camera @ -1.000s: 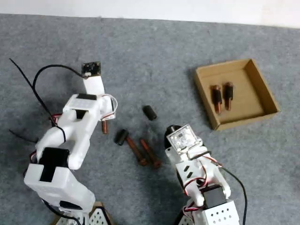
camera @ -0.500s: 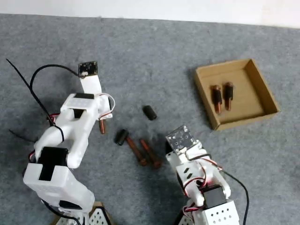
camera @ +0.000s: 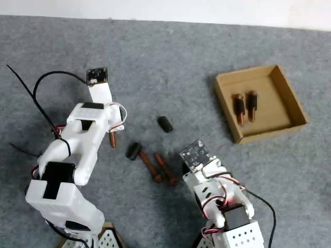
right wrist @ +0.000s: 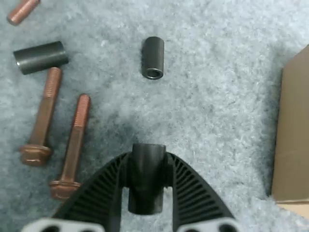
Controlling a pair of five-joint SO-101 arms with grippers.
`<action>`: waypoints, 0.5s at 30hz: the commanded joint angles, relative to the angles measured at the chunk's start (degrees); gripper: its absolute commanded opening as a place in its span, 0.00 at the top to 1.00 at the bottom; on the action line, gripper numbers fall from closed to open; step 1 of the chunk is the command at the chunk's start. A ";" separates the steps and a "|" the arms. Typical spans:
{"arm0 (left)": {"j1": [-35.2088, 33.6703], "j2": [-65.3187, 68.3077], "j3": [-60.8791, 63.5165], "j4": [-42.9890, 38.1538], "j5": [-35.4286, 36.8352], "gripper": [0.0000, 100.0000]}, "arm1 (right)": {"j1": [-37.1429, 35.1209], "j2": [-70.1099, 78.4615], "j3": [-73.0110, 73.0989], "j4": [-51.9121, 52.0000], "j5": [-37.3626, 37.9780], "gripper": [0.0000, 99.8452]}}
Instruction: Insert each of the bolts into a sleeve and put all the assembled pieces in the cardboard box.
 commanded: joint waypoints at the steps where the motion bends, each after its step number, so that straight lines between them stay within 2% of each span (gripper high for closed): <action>1: -0.84 -0.22 -2.33 0.44 -0.35 0.99 | -0.84 -0.48 1.01 0.84 0.62 1.00; 7: -0.84 -0.04 -2.33 0.35 -0.44 0.99 | -0.84 1.01 -0.57 1.19 0.62 1.00; 15: -0.84 -0.04 -2.33 0.35 -0.44 0.99 | -0.84 25.89 -8.40 -6.64 -1.85 1.00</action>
